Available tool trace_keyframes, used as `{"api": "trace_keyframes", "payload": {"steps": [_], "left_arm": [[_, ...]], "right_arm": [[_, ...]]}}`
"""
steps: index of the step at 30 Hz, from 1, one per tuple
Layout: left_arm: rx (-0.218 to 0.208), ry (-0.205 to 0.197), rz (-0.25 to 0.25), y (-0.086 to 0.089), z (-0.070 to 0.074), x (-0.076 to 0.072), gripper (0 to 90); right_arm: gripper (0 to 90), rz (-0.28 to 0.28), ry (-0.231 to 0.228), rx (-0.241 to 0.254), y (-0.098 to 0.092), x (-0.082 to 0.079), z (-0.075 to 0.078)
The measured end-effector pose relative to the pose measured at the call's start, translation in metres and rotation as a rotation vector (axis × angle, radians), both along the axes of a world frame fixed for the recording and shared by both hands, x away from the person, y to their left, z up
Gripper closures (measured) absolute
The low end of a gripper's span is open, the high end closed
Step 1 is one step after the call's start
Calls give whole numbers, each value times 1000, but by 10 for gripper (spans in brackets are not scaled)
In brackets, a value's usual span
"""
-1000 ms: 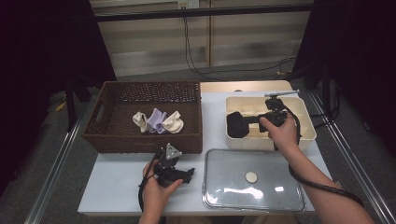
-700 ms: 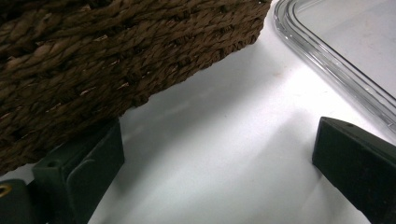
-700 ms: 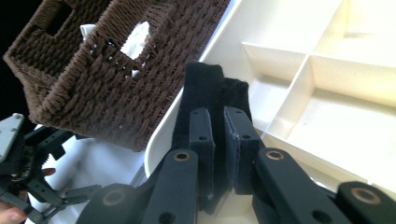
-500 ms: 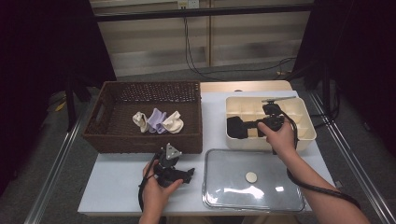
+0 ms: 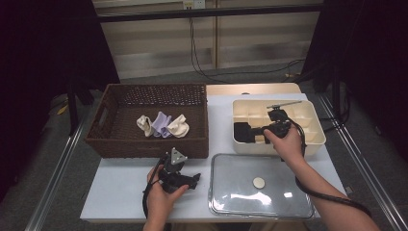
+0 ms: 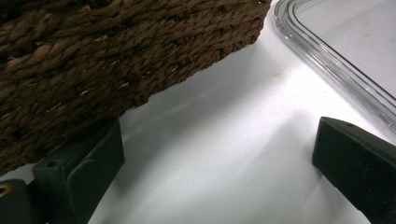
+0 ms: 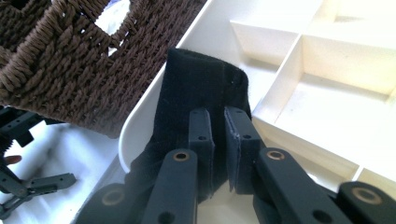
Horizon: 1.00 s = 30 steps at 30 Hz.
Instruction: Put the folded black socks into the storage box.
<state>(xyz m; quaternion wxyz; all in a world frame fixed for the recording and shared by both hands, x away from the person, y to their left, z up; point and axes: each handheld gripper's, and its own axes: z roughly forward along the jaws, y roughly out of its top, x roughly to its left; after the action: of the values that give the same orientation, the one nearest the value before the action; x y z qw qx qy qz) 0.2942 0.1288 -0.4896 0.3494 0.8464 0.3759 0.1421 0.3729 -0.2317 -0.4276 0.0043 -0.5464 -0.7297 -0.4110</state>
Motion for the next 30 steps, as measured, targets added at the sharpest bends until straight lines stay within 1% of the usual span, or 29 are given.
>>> {"api": "trace_keyframes", "payload": {"steps": [3,8,11,13,15,17,18,20,21,23,24,25,27,30], "left_arm": [[0,0,-1,0,0,0,18],[0,0,0,0,0,0,18],[0,0,-1,0,0,0,18],[1,0,-1,0,0,0,18],[0,0,0,0,0,0,18],[1,-2,3,0,0,0,18],[0,0,-1,0,0,0,18],[0,0,-1,0,0,0,18],[0,0,0,0,0,0,18],[0,0,0,0,0,0,18],[0,-1,0,0,0,0,18],[0,0,-1,0,0,0,18],[0,0,0,0,0,0,18],[2,1,0,0,0,0,18]], "right_arm": [[821,6,-13,-20,2,-1,0],[782,16,-10,-40,3,-1,2],[741,30,-33,-70,3,-2,7],[705,39,-39,-94,5,-2,11],[698,47,-40,-105,6,0,15],[662,52,-43,-120,7,1,21],[658,56,-47,-127,7,1,24],[634,59,-48,-157,8,2,30],[624,62,-50,-164,7,3,33],[622,71,-43,-172,7,5,37],[622,76,-42,-179,7,5,40],[623,78,-41,-197,8,5,43],[617,86,-44,-205,8,6,48],[606,100,-33,-226,8,9,56]]}}
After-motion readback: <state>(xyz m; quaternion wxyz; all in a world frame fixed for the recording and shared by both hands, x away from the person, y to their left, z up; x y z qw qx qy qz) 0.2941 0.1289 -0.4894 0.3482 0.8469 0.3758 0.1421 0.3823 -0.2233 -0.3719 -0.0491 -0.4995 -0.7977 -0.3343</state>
